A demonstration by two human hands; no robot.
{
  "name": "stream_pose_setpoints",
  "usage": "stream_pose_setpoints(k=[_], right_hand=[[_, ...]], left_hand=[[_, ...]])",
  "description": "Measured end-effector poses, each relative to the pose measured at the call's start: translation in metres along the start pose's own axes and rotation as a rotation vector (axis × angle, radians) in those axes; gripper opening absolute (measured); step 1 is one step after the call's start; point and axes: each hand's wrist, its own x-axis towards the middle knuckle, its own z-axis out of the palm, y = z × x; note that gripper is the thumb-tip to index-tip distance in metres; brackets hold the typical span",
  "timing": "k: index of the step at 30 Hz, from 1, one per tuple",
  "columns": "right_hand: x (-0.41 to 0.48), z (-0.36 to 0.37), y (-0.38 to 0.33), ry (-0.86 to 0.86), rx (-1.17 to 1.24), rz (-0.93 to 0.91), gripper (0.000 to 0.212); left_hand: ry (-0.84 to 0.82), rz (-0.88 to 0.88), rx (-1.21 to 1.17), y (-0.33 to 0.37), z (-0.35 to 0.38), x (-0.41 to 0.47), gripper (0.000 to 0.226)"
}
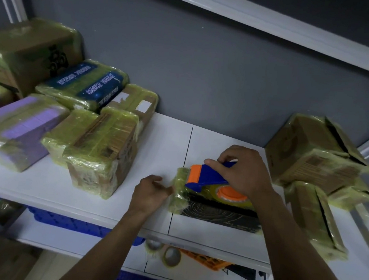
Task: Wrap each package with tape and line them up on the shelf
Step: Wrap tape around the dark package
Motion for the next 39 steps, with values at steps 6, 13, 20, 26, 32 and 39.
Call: stream_pose_setpoints(k=[6,13,20,26,32,39], right_hand=[[0.000,0.000,-0.001,-0.012,-0.025,-0.005,0.075],[-0.007,-0.006,0.007,-0.082,-0.033,0.048,0.079],[-0.012,-0.015,0.020,-0.340,0.165,0.014,0.035],[-0.014,-0.010,0.016,-0.347,0.262,0.053,0.055],[-0.015,-0.002,0.010,-0.238,0.369,0.134,0.049],[-0.018,0.000,0.007,-0.238,0.441,0.105,0.051]], left_hand=[[0.045,0.337,-0.200,-0.009,0.008,-0.017,0.013],[-0.131,0.480,-0.167,-0.011,0.022,-0.039,0.050],[-0.154,0.509,-0.164,-0.011,0.026,-0.030,0.040],[-0.091,0.508,-0.138,-0.005,-0.002,-0.002,0.041],[-0.161,0.516,-0.138,-0.007,-0.007,0.003,0.074],[-0.218,0.480,-0.320,-0.009,-0.010,0.010,0.073]])
